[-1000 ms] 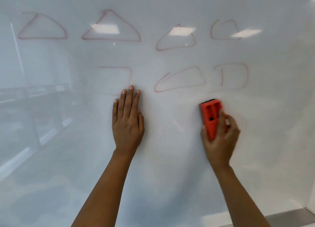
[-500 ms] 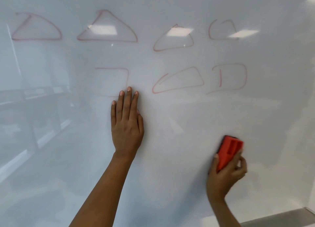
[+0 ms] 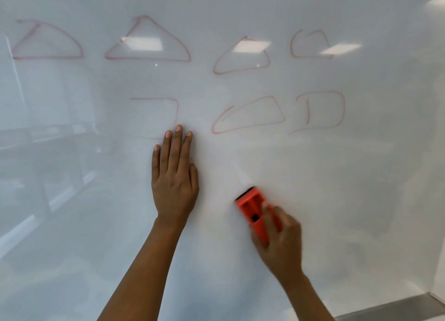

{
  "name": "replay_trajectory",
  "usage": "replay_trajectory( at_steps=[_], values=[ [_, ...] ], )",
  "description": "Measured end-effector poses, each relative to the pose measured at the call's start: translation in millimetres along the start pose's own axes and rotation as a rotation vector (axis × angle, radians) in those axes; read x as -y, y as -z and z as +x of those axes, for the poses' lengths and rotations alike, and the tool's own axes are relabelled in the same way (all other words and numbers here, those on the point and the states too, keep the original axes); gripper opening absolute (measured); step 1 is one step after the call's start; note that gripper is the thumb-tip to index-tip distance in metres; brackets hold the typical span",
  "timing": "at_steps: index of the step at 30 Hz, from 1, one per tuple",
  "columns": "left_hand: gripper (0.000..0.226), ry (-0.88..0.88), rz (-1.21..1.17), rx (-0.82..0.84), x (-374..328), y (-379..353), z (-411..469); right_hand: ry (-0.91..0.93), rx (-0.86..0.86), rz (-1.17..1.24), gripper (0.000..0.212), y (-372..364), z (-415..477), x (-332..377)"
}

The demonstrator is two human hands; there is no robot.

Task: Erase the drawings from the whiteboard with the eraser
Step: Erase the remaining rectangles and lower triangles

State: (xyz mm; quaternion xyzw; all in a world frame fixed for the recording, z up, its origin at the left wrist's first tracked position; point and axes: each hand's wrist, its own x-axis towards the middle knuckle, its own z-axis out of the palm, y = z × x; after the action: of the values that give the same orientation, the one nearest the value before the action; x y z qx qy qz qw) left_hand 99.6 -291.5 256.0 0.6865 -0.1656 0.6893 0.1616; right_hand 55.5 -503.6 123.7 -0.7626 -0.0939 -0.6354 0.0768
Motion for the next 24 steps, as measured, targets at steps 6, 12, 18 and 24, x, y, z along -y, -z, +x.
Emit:
replay_trajectory(
  at_steps=[6, 12, 18, 24],
  values=[
    [0.049, 0.008, 0.009, 0.003, -2, -2, -1, -0.86, -0.408, 0.046, 0.067, 32, 53, -73],
    [0.049, 0.013, 0.018, 0.007, -2, -3, -2, -0.913, -0.469, 0.146, 0.073, 32, 101, -50],
    [0.05, 0.001, 0.015, -0.002, -1, -2, -1, -0.265, -0.2, 0.071, 0.066, 10, 80, 25],
    [0.05, 0.002, 0.013, -0.001, -1, -2, -2, 0.139, -0.06, -0.085, 0.066, 23, 55, -16]
  ],
)
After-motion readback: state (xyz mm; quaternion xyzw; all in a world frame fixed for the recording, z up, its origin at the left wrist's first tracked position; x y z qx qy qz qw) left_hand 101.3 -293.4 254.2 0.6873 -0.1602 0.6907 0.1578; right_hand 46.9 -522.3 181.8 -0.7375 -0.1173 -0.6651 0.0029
